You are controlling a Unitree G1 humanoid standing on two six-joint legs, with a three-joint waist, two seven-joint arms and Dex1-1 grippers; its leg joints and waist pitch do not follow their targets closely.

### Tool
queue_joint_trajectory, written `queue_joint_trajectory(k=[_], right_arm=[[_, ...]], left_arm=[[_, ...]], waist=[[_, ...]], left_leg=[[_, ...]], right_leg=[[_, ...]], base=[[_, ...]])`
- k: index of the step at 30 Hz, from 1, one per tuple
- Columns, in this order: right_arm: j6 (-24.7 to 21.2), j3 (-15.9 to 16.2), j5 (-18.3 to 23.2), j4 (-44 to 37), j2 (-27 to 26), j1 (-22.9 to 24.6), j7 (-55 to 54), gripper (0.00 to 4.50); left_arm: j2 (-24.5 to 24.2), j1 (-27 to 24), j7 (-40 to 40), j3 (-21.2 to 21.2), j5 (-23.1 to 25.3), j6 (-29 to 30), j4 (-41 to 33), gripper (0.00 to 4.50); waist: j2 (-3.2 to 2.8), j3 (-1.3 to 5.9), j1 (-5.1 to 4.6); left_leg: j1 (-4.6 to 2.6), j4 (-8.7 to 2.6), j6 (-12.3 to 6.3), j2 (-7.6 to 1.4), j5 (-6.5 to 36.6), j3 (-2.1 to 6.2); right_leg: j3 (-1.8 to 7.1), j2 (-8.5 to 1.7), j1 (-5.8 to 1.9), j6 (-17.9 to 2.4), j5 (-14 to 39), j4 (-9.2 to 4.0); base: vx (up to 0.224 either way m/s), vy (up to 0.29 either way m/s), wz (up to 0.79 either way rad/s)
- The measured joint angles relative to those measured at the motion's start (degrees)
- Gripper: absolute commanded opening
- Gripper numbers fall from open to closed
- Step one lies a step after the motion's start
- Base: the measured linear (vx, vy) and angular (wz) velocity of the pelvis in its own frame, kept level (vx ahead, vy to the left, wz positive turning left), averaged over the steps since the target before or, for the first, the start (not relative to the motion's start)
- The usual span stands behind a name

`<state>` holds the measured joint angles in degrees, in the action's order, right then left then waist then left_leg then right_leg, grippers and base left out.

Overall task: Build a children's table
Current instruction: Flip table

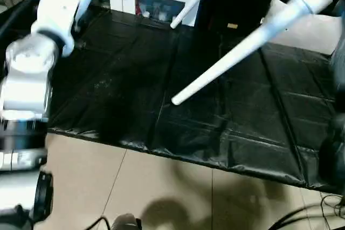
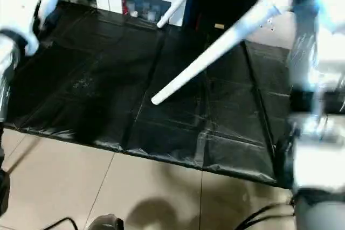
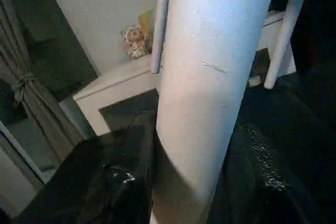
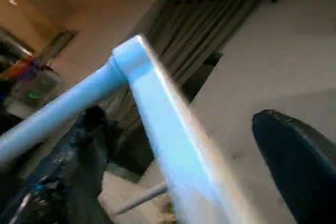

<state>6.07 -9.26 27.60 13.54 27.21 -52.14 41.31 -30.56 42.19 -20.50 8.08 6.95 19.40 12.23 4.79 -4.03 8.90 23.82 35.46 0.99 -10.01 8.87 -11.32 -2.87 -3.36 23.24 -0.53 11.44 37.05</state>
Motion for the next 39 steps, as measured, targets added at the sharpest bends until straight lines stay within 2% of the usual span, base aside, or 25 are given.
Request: queue_joint_trajectory(k=[3,7,9,13,16,19,22,24,26,29,31,34,36,39], right_arm=[[-5.52,3.76,0.3,-3.5,-2.03,7.22,-1.21,4.5],[-9.38,5.63,1.3,-7.81,-6.55,14.63,-6.18,4.5],[-8.87,6.36,0.94,-8.44,-8.89,19.39,-7.79,4.5],[-7.8,7.04,-1.26,-9.32,-13.2,28.38,-11.42,4.5],[-5.87,5.64,-2.92,-9.19,-15.64,31.84,-15.95,4.5],[-3.85,2.58,-3.82,-8.15,-16.76,31.75,-20.9,4.5],[-4.77,1.78,-4.42,-5.79,-16.74,30.18,-23.15,4.5],[-7.29,1.68,-4.69,-2.14,-16.73,26.15,-24.62,4.5],[-8.74,1.69,-4.72,-0.61,-16.74,23.92,-25.41,4.5],[-11.73,2.01,-5.99,7.43,-16.55,18.03,-25.85,4.5],[-11.66,1.58,-5.99,16.46,-16.86,12.5,-25.95,4.5],[-10.53,-0.46,-5.45,25.3,-17.43,7.4,-26.56,4.5],[-10.25,-2.73,-4.25,30.79,-17.63,4.44,-26.2,4.5],[-10.21,-4.06,-2.26,33.42,-18.1,2.95,-22.17,4.5]], left_arm=[[0.15,-1.4,0.16,0.33,-0.49,-0.1,0.02,1.53],[0.4,-2.45,0.03,0.35,-1.0,-0.19,-0.04,1.5],[0.46,-2.89,-0.03,0.26,-1.1,-0.69,-0.21,1.49],[0.3,-3.78,-0.01,0.46,-1.61,-1.2,-0.27,1.48],[0.25,-4.12,-0.01,0.62,-1.77,-1.2,-0.27,1.48],[0.21,-4.34,0.01,0.61,-1.79,-1.2,-0.39,1.48],[-0.19,-4.73,0.05,0.76,-1.77,-1.14,-0.62,1.48],[-0.25,-4.9,0.06,0.79,-1.79,-1.2,-0.74,1.48],[-0.24,-4.9,0.06,0.57,-1.79,-1.46,-0.88,1.48],[-0.29,-5.05,0.1,0.51,-1.77,-1.92,-0.83,1.48],[-0.27,-5.2,0.14,0.57,-1.79,-2.08,-0.79,1.48],[-0.08,-5.56,0.08,0.54,-2.09,-2.28,-0.79,1.48],[0.37,-5.97,0.03,0.5,-2.36,-2.57,-0.76,1.48],[0.82,-6.79,-0.13,0.48,-2.88,-3.5,-0.69,1.48]], waist=[[0.0,-0.01,0.04],[0.18,0.06,0.48],[0.23,0.1,0.76],[0.25,0.11,0.72],[0.24,0.1,0.52],[0.24,0.1,0.32],[0.23,0.09,-0.4],[0.21,0.08,-0.93],[0.21,0.09,-0.97],[0.19,0.07,-1.13],[0.18,0.07,-1.23],[0.22,0.09,-0.93],[0.22,0.09,-0.71],[0.26,0.11,-0.53]], left_leg=[[0.06,0.0,0.01,0.02,-0.01,0.0],[0.05,-0.03,0.03,0.01,-0.02,0.05],[0.04,-0.03,0.03,0.02,-0.02,0.05],[0.07,-0.03,0.03,0.04,-0.01,0.05],[0.09,-0.05,0.03,0.04,-0.01,0.04],[-0.01,-0.05,0.04,0.04,-0.01,0.05],[-0.26,-0.05,0.04,0.04,-0.01,0.04],[-0.34,-0.06,0.06,0.03,-0.02,0.04],[-0.48,-0.09,0.09,0.03,-0.03,0.04],[-0.67,-0.12,0.11,0.03,-0.04,0.03],[-0.67,-0.13,0.14,0.04,-0.06,0.01],[-0.69,-0.15,0.14,0.04,-0.06,-0.02],[-0.62,-0.16,0.14,0.04,-0.06,-0.03],[-0.56,-0.19,0.13,0.04,-0.06,-0.03]], right_leg=[[-0.01,-0.02,0.03,0.03,-0.07,-0.01],[-0.08,-0.03,0.02,0.07,-0.07,-0.03],[-0.1,-0.06,-0.03,0.12,-0.04,-0.06],[-0.09,-0.09,-0.01,0.16,-0.02,-0.08],[-0.09,-0.09,0.06,0.26,0.01,-0.06],[-0.09,-0.09,0.01,0.42,0.09,-0.06],[-0.08,-0.09,-0.16,0.48,0.12,-0.06],[-0.09,-0.1,-0.17,0.47,0.11,-0.06],[-0.09,-0.11,-0.24,0.48,0.11,-0.05],[-0.08,-0.11,-0.35,0.48,0.11,-0.05],[-0.08,-0.14,-0.33,0.43,0.08,-0.02],[-0.08,-0.14,-0.37,0.38,0.05,-0.02],[-0.09,-0.14,-0.35,0.26,-0.02,-0.03],[-0.09,-0.14,-0.35,0.17,-0.06,-0.04]], base=[[0.0,0.0,0.0],[0.0,0.0,0.0],[0.0,0.0,0.0],[0.0,0.0,0.0],[0.0,0.0,0.0],[0.0,0.0,0.0],[0.0,0.0,0.0],[0.0,0.0,0.0],[0.0,0.0,0.0],[0.0,0.0,0.0],[0.0,0.0,0.0],[0.0,0.0,0.0],[0.0,0.0,0.0],[0.0,0.0,0.0]])
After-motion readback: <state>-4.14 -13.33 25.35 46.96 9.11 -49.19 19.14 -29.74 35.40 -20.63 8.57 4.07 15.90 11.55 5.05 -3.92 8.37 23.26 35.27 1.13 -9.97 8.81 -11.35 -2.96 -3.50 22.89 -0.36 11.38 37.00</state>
